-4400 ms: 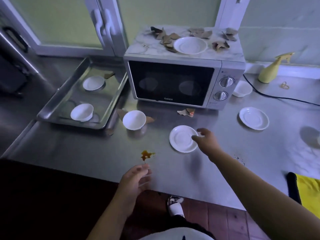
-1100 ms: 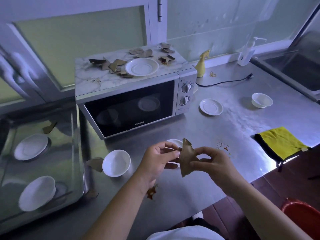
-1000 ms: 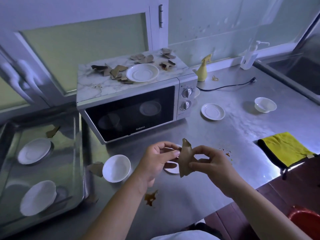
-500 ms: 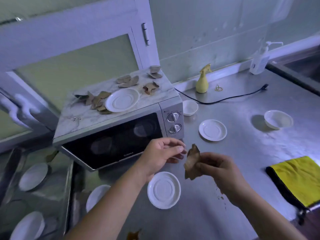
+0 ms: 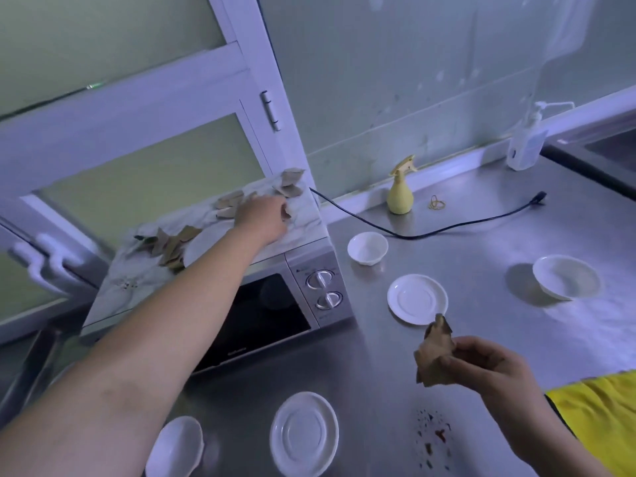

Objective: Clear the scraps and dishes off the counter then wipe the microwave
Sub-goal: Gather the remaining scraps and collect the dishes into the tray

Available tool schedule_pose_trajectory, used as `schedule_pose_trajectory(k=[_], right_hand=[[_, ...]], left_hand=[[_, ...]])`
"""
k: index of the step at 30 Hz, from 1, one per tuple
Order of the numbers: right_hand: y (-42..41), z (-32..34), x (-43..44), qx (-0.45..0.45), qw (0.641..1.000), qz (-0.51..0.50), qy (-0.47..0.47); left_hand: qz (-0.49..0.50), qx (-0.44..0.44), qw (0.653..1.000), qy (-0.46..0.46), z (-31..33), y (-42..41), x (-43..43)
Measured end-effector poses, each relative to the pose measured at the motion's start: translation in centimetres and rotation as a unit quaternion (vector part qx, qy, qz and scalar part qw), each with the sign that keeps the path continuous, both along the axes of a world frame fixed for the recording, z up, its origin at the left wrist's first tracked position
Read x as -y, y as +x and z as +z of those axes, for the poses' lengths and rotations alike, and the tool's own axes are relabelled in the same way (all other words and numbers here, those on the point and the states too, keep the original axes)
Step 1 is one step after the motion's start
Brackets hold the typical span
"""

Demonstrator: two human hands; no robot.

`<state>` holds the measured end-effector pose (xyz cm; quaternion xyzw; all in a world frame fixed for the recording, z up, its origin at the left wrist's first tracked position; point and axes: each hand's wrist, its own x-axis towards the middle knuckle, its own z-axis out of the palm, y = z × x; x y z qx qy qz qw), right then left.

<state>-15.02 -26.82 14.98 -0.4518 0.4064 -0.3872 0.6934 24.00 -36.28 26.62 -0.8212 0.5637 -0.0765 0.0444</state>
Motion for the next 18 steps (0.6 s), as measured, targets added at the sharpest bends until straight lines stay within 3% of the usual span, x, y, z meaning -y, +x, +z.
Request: schedule_pose_trajectory(k=[6, 10, 14, 18], right_hand=[[-1.3, -0.1, 1.6, 0.009, 1.0, 0.0, 0.01], [-1.4, 0.3, 2.7, 0.001, 1.0, 0.018, -0.003], [-1.2, 0.8, 3.4, -0.003, 0.999, 0.045, -0.022], [0.1, 1.8, 3.9, -0.009, 0.998, 0.051, -0.03]], left_hand=[[0.021, 0.02, 0.999, 0.015, -0.2, 0.2, 2.0], [0.025, 0.008, 0.997, -0.072, 0.2, -0.1, 1.5], [0.059, -0.13, 0.965, -0.221, 1.7, -0.6, -0.3], [0.065, -0.338, 0.886, -0.31, 3.7, -1.9, -3.5]])
